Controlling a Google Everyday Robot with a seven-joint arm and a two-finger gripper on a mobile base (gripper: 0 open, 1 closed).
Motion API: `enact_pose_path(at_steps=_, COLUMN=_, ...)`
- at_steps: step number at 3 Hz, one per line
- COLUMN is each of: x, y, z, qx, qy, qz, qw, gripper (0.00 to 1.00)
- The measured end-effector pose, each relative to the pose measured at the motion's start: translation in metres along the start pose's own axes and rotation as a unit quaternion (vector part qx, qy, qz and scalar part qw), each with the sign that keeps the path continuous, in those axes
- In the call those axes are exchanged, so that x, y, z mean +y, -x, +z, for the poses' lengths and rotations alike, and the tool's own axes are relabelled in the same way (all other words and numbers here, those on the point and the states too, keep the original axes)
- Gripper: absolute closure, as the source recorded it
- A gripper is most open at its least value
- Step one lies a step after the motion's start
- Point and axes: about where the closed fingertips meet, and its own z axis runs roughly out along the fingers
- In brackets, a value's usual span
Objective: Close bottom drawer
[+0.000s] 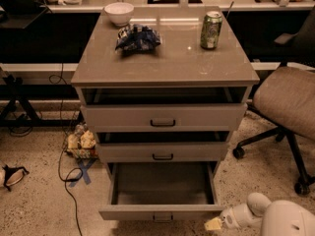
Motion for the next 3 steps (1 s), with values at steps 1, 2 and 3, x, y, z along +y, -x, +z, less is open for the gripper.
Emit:
enact_pose_path(at_steps=1, x=-0.016, y=0.020, z=0.020, qx=-0.063, qy=0.001, qz=-0.002, qw=0.9980, gripper=1.00)
enact_pose_path(at_steps=2, x=-0.006, y=0.061, z=0.030, qx=-0.127, qy=0.008, qz=-0.044, qw=0.9909, gripper=1.00)
enact_pose_path(at_steps=3, x=0.001, y=0.073, z=0.035, qx=-0.140, qy=0.013, qz=-0.060, qw=0.9882, gripper=1.00)
